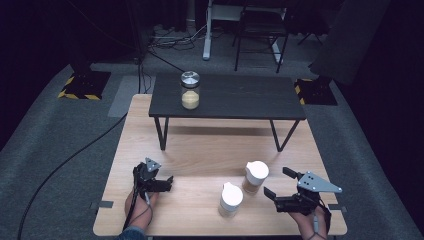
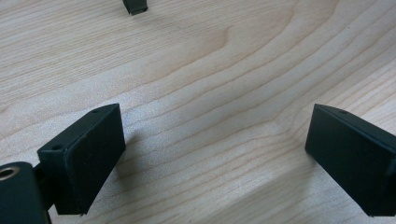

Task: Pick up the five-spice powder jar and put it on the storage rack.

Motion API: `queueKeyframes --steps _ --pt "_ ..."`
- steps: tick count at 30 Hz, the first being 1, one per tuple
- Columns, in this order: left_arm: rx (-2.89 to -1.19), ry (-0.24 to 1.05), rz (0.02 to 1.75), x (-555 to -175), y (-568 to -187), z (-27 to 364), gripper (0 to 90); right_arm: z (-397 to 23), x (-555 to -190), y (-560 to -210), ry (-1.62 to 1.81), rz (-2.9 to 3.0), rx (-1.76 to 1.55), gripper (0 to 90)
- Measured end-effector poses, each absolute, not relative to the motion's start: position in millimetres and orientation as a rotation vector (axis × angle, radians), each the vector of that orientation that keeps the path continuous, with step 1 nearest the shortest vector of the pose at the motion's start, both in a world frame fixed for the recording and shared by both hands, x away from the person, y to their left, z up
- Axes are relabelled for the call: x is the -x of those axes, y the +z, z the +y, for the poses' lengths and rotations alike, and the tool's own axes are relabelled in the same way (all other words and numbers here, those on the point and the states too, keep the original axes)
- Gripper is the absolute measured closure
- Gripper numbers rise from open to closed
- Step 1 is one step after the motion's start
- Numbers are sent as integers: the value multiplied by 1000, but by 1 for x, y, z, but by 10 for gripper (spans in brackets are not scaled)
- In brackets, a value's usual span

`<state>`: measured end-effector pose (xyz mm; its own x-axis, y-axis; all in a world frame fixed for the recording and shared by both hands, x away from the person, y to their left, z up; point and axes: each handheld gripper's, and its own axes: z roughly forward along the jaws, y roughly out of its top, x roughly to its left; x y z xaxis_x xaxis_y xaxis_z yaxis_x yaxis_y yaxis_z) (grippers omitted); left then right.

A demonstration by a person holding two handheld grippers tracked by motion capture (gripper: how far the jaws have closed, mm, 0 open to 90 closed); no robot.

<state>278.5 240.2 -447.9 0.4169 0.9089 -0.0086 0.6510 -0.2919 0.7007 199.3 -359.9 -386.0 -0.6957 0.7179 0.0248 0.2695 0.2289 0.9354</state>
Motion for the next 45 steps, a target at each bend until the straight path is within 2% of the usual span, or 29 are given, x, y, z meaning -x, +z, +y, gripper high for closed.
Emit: queueKeyframes --steps 26,45 --pt "-2045 528 1318 -279 -448 240 47 -310 -187 -404 1565 2144 -764 18" --pt "-2045 528 1317 -279 -448 240 46 -284 -187 -432 1534 2192 -715 53"
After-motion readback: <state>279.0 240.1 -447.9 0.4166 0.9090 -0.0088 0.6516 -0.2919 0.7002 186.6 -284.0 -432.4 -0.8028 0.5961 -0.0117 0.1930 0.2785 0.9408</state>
